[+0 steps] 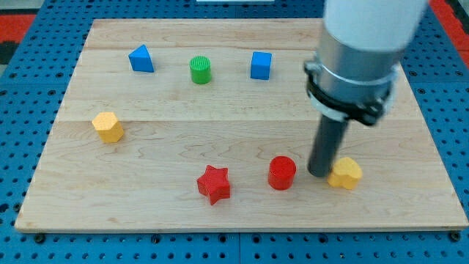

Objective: Move the red circle towards the center

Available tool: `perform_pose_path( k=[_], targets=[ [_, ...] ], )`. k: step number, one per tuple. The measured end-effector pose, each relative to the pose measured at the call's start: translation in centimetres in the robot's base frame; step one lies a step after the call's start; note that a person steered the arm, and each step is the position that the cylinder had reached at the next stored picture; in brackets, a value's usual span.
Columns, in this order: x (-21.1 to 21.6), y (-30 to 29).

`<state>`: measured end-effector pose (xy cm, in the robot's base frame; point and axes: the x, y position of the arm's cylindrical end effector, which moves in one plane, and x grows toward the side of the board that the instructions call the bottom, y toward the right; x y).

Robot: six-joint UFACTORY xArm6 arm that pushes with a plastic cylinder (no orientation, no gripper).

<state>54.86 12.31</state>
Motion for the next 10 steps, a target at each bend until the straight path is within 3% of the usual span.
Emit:
perform_pose_path(
  k=[1,3,4,5,6,7,8,10],
  targets=[
    [1.3,1.0],
    [0.2,-5.5],
    [-7.1,-5.5],
    [-8.4,-4.2],
    [-6.4,0.5],
    [-0.8,-2.9],
    [0.5,-7.4],
    [-4.4,-8.5]
  ],
)
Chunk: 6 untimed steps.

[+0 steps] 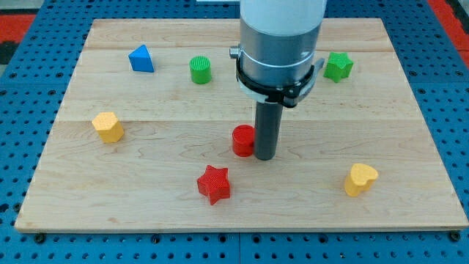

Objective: Move the red circle towards the center

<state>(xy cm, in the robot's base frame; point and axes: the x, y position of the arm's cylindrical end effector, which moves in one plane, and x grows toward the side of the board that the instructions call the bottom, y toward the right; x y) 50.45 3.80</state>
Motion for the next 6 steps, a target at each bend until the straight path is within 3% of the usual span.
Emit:
perform_pose_path(
  k=[1,2,4,5,6],
  targets=[
    [1.5,-2.8],
    [0.1,-5.7],
    [-3.3,-5.0],
    [-3.3,-13.2],
    [-6.1,-12.7]
  ],
)
